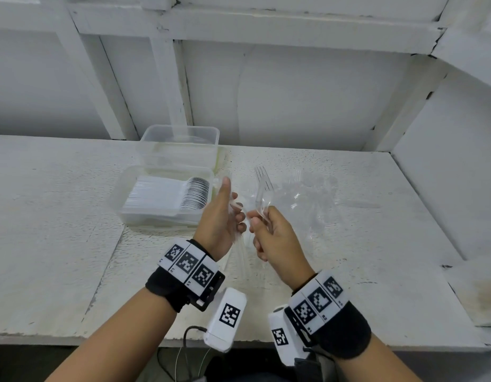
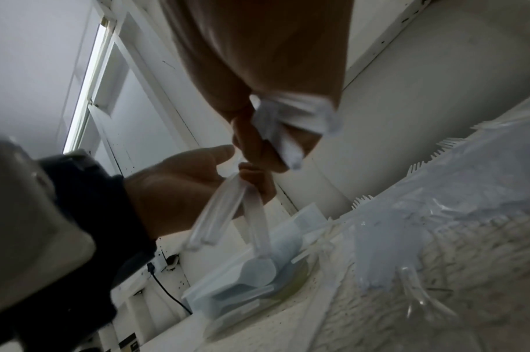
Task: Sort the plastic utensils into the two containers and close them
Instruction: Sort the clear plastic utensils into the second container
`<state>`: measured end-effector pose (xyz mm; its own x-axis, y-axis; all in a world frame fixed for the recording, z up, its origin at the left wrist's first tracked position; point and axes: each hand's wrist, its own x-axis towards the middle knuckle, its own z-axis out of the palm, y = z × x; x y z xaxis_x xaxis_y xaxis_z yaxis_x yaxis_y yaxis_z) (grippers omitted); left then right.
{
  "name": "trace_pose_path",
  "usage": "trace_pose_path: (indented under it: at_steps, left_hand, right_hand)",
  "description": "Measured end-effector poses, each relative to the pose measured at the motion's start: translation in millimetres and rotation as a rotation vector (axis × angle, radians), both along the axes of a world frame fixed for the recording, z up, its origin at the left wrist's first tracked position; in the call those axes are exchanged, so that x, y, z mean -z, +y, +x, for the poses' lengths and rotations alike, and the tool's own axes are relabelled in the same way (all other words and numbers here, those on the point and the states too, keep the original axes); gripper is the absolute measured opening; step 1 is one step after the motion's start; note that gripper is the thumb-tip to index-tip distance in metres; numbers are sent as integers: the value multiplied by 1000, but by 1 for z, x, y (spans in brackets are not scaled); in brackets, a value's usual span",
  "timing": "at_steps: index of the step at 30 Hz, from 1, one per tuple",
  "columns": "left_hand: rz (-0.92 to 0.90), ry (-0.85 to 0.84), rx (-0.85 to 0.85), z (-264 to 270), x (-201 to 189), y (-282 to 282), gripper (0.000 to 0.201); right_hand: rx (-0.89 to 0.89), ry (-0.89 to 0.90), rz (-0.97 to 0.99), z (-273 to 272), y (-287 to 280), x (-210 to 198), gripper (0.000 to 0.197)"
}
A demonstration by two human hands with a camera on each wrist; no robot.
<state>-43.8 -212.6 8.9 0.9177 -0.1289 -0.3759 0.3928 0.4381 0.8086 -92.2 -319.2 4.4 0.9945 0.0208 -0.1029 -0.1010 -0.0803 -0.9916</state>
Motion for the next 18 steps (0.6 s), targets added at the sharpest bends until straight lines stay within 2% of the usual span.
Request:
trace_pose_path:
  at_steps: [2,4,7,12,16,18]
  left_hand:
    - [22,-4,-41,0,0,-2,36]
    - [-36,7,-80,0,1,-2,27]
    - [-91,21,-150,1,4,0,24]
    - [-14,21,-223,5,6,11,19]
    - [95,0,-212,7,6,13,29]
    - [117,-8,-171,6,5,9,36]
  right_hand:
    - [-3,-30,-61,0,2,2,23]
    - [-27,-46,-127,0,3,5,17]
    - [-64,-34,-163,-1,3,7,15]
    - [-44,-36,-223,-1,-7,1,19]
    - [-41,21,-202,1,-12,-2,6]
    - [-54,70,-181,2,-11,-1,21]
